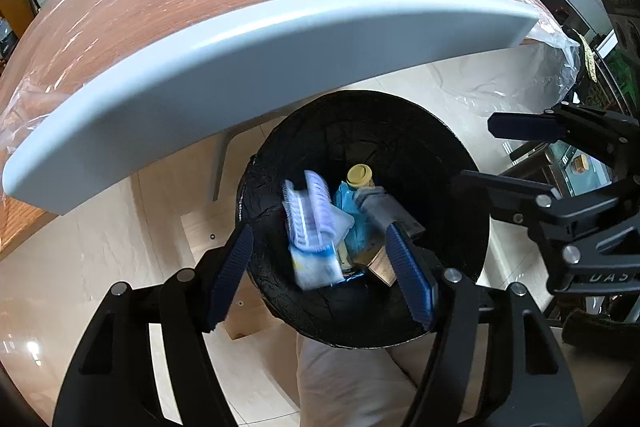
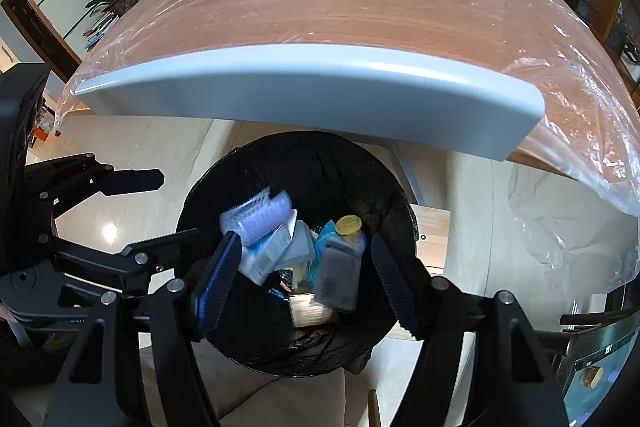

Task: Collect trash
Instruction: 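Open the left gripper over the bin while the right releases the white box, then move both grippers back over the table toward the roller and tissue, then grasp the purple hair roller with the left gripper while the right grasps the white tissue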

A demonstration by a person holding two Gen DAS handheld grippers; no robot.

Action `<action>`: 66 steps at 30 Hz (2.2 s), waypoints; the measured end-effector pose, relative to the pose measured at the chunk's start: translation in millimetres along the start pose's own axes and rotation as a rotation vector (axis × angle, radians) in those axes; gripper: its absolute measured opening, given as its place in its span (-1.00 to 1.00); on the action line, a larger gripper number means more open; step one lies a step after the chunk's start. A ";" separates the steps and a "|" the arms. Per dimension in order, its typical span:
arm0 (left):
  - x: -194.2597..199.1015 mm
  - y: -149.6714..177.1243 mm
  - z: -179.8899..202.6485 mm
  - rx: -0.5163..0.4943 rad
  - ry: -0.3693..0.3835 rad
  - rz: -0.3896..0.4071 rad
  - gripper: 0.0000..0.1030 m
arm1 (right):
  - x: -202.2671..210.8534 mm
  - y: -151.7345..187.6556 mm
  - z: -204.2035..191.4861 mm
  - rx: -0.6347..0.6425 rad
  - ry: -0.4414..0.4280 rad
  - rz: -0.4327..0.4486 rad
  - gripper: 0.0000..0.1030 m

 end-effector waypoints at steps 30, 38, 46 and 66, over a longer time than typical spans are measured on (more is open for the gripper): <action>77.2 -2.1 3.0 -0.025 -0.008 0.115 0.62 | 99.3 -18.9 45.1 -0.063 0.027 0.217 0.76; 150.8 -67.2 -3.1 -0.126 -0.118 0.378 0.96 | 130.2 -84.8 60.8 -0.158 0.064 0.421 0.92; 136.0 -141.7 -54.4 -0.069 -0.128 0.343 0.96 | 81.6 -139.2 34.6 -0.074 0.051 0.323 0.92; 54.8 -221.0 -110.0 -0.020 -0.041 0.167 0.93 | 1.1 -191.7 -12.3 0.002 0.069 0.198 0.46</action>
Point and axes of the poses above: each gripper's, at about its wrist camera, not at the fingertips, and x roughly against the way its jaws point, z to its right, y to its underside, the point moved 4 cm from there along -x, roughly the way its jaws point, and after that the axes turned 15 degrees about y, right-handed, at the moved point
